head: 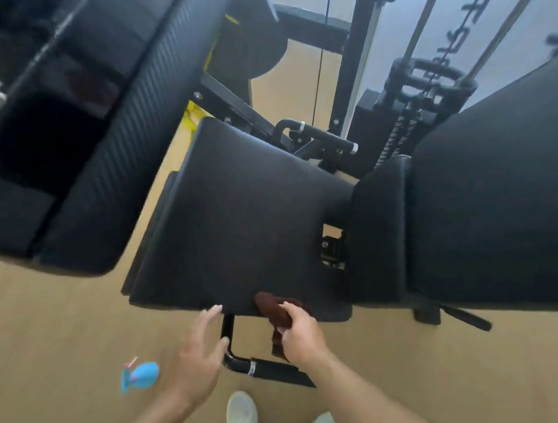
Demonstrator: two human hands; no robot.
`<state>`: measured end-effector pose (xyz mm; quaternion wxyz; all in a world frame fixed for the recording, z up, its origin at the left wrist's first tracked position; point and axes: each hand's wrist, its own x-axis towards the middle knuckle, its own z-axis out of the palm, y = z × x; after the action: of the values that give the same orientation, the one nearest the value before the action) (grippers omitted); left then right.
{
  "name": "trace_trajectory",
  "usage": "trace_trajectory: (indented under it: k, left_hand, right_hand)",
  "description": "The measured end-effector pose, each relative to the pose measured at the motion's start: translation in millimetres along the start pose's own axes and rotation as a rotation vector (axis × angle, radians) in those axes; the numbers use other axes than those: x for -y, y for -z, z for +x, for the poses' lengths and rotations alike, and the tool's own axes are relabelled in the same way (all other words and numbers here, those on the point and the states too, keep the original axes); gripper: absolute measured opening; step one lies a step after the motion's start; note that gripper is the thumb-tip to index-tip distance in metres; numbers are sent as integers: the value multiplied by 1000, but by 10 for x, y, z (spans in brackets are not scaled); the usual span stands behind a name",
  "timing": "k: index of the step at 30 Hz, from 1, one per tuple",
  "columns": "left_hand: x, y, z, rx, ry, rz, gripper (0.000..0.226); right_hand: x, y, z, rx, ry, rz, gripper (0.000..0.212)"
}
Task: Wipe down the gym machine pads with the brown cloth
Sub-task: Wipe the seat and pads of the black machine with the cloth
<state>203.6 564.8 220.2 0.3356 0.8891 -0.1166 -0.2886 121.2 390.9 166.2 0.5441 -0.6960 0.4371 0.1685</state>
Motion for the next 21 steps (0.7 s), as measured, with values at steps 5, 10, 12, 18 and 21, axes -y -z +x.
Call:
trace_trajectory:
  k: [5, 10, 12, 18, 21]
  left_hand:
    - [-480, -178, -650, 159, 561, -675, 36]
    - [-1036, 45, -987, 575, 575, -1113, 55]
    - [-1121, 107, -1025, 637, 463, -1029, 55]
    - [-1298, 146, -1037, 571, 263, -965, 44]
    - [-1435, 210, -987, 537, 197, -972, 32]
  right_hand:
    - [281, 202, -1113, 9, -28, 541, 23]
    - [570, 421, -1824, 187, 24, 937, 26]
    - [627, 550, -1979, 147, 5, 968, 37]
    - [758, 999, -2194, -10, 190, 545, 16]
    - [776, 1125, -2221, -28, 203, 496, 44]
